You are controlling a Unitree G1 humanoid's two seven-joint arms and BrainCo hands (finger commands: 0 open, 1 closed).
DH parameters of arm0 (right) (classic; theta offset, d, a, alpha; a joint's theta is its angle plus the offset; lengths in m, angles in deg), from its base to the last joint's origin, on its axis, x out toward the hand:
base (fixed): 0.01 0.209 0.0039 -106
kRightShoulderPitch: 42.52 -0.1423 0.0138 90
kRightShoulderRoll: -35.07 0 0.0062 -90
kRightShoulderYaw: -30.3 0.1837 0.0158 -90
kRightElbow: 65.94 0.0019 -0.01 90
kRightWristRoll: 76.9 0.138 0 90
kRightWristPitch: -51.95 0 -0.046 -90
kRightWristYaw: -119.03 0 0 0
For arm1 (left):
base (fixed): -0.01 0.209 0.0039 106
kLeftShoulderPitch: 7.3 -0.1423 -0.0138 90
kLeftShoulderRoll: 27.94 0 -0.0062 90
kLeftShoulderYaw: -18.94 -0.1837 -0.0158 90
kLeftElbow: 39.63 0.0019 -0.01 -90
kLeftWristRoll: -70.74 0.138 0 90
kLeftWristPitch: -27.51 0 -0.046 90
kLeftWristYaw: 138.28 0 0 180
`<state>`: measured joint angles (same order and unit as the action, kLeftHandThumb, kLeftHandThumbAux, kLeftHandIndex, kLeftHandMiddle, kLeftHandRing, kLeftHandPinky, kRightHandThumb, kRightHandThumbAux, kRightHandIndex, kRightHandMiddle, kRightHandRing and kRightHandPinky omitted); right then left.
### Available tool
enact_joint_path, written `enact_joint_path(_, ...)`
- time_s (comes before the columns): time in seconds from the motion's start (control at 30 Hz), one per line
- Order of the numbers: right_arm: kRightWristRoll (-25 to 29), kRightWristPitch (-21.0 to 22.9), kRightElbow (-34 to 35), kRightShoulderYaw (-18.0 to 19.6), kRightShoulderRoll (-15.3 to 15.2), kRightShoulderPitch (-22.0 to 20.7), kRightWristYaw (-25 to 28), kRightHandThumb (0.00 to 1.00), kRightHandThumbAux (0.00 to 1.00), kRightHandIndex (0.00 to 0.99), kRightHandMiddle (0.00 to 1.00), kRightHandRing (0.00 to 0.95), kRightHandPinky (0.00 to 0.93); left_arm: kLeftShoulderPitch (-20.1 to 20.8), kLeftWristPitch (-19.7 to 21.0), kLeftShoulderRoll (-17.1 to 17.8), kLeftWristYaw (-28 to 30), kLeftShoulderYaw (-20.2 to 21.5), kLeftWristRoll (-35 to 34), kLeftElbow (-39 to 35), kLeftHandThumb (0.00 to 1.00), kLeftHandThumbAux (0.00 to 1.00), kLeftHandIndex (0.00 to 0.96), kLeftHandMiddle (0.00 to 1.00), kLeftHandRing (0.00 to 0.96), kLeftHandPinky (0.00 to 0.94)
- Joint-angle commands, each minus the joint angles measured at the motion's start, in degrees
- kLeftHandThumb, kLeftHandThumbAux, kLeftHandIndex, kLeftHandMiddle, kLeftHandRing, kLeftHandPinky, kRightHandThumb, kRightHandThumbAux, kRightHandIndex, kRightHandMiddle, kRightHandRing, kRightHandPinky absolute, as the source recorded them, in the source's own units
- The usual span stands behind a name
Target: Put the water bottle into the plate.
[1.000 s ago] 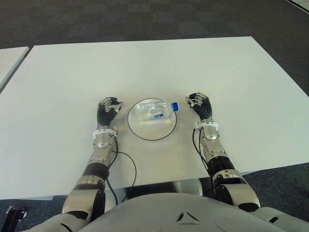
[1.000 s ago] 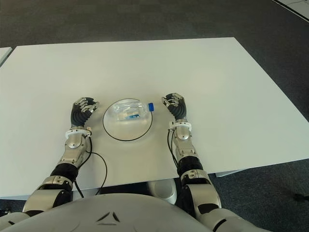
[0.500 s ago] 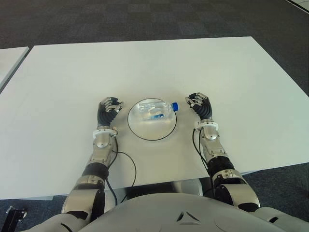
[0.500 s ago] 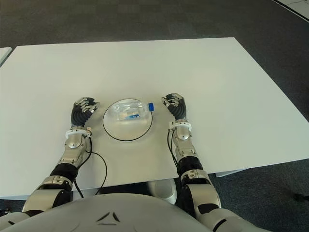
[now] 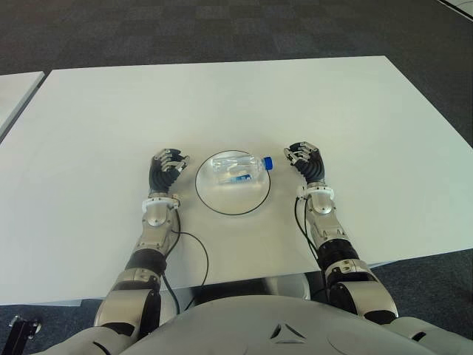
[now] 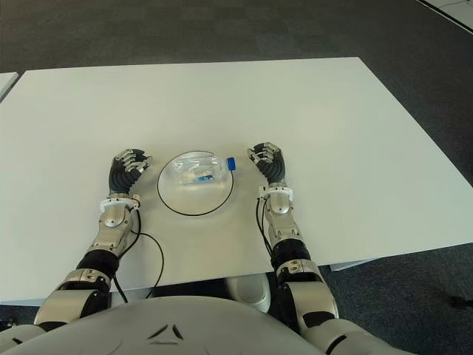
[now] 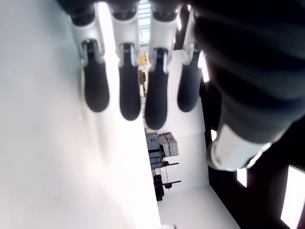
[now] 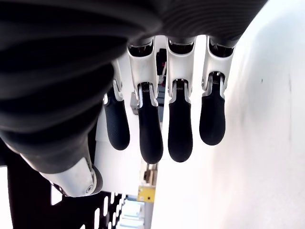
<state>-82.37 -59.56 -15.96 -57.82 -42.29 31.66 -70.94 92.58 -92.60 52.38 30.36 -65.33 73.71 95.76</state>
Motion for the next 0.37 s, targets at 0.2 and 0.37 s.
enact_joint_path(0.2, -0.19, 0.9, -0.31, -0.04, 0.26, 0.23, -0.36, 0.71, 0.729, 0.431, 0.515, 0.527, 0.547, -1.99, 2.05, 0.07, 1.65, -0.22, 0.08, 2.36, 0.702, 0.722, 0.424, 0.507, 0.508, 0.514)
enact_joint_path(0.37, -0.19, 0.96, -0.16, -0.12, 0.25, 0.3, -0.33, 0.709, 0.729, 0.431, 0.513, 0.525, 0.546, -2.16, 2.17, 0.05, 1.46, -0.35, 0.37, 2.04, 0.702, 0.722, 0.423, 0.508, 0.51, 0.514)
